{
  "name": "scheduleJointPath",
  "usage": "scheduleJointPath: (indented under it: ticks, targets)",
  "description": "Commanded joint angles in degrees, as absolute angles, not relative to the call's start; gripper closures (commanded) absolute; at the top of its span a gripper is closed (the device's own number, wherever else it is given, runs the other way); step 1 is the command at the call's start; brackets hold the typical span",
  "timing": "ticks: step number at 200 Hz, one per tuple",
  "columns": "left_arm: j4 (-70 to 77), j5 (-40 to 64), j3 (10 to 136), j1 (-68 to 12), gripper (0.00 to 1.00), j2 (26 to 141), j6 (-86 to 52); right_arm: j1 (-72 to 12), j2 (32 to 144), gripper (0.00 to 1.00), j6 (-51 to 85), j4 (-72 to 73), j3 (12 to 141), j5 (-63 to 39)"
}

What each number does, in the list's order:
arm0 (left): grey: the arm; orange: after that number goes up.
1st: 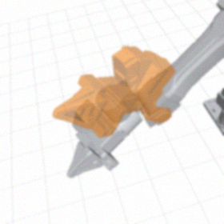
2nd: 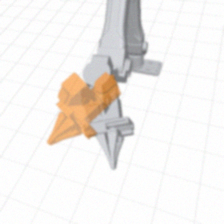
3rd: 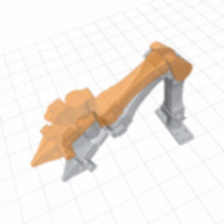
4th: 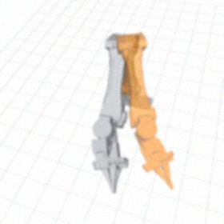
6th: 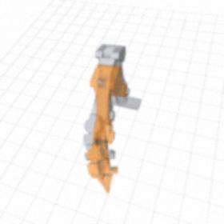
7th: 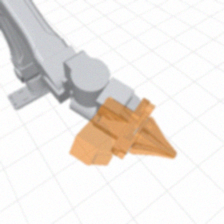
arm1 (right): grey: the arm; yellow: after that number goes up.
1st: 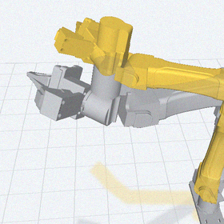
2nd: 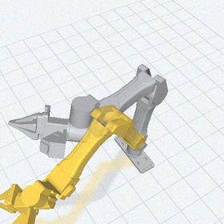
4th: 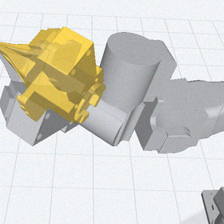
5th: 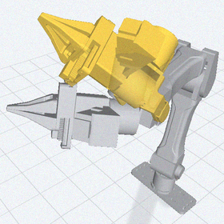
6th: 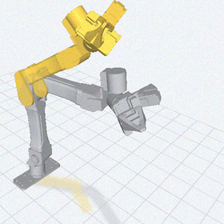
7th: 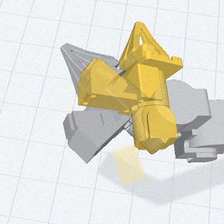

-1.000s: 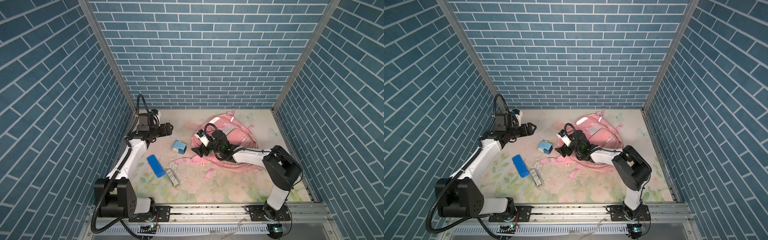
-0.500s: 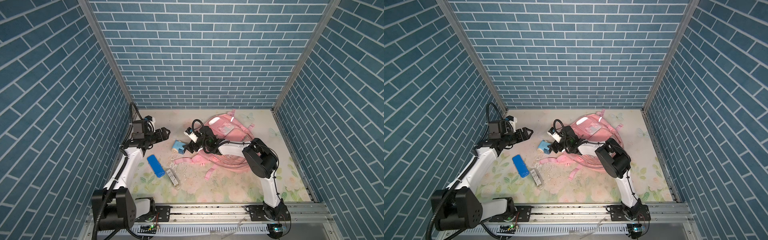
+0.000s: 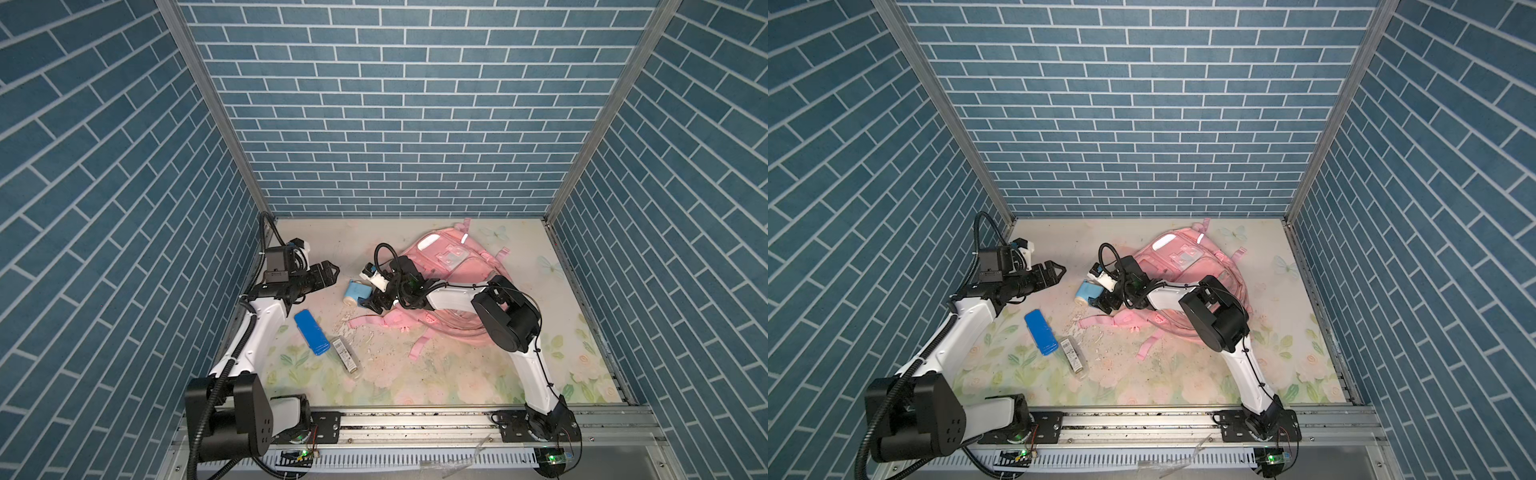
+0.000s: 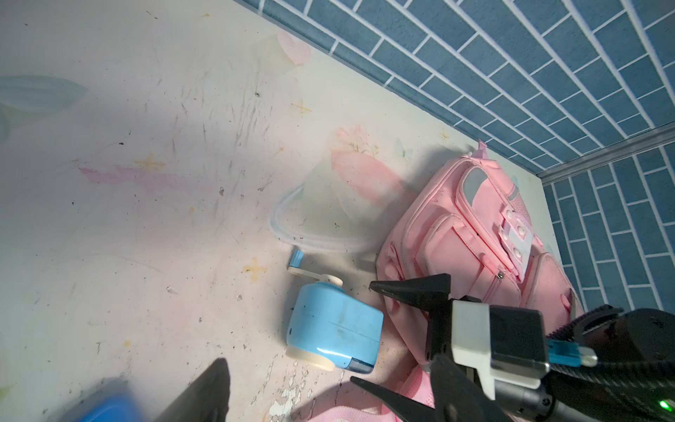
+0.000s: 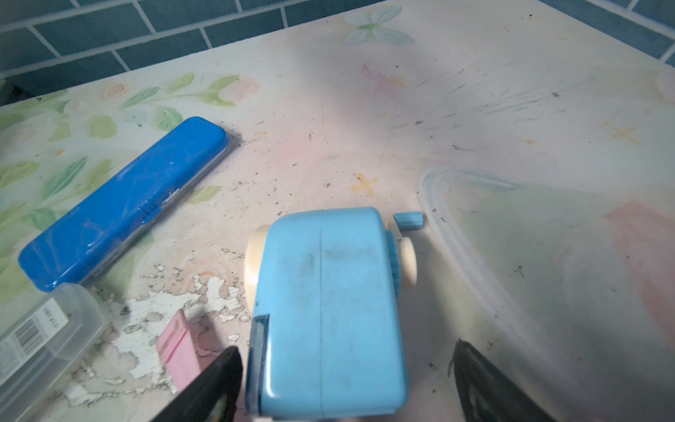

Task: Pack books, pencil case, and school supplies into a backpack
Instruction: Pick up the pencil sharpener from the center of the table.

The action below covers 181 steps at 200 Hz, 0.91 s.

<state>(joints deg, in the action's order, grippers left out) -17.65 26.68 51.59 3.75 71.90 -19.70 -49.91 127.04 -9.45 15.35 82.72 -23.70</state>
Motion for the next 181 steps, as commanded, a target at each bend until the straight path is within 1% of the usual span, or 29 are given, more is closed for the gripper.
scheduleJointPath:
  ticks: [1,31,45,81,103,127,152,169,181]
  targets:
    - [-16.86,25.93,51.01,4.22,0.14,71.19,-19.53,-50.74,128.8,0.11,-13.2,14.28,83.86,-23.06]
    - [-17.05,25.7,50.96,4.27,0.14,70.78,-19.51,-50.91,128.86,0.18,-14.39,15.28,83.22,-22.85]
    - [-17.18,25.65,50.95,4.21,0.14,70.58,-19.55,-50.92,128.93,0.23,-14.91,15.29,83.15,-23.24]
    - [-17.84,25.49,51.24,4.3,0.14,69.93,-19.53,-51.15,127.84,0.39,-15.52,15.5,82.65,-24.68]
    - [-18.53,25.31,51.75,4.29,0.14,69.25,-19.52,-51.71,125.68,0.45,-15.54,17.68,80.9,-24.3]
    - [-19.96,25.39,52.88,4.22,0.14,67.92,-19.31,-51.86,120.99,0.53,-13.53,22.18,77.98,-23.75]
    - [-22.04,24.75,54.87,3.3,0.14,65.99,-18.92,-51.57,114.26,0.57,-9.87,26.42,74.74,-21.56]
    - [-22.98,22.54,56.8,0.61,0.14,64.63,-19.38,-50.41,108.37,0.58,-5.28,30.05,71.24,-18.57]
    - [-23.07,19.82,58.55,-3.16,0.14,64.08,-19.58,-48.62,103.53,0.62,-1.44,34.33,66.87,-16.62]
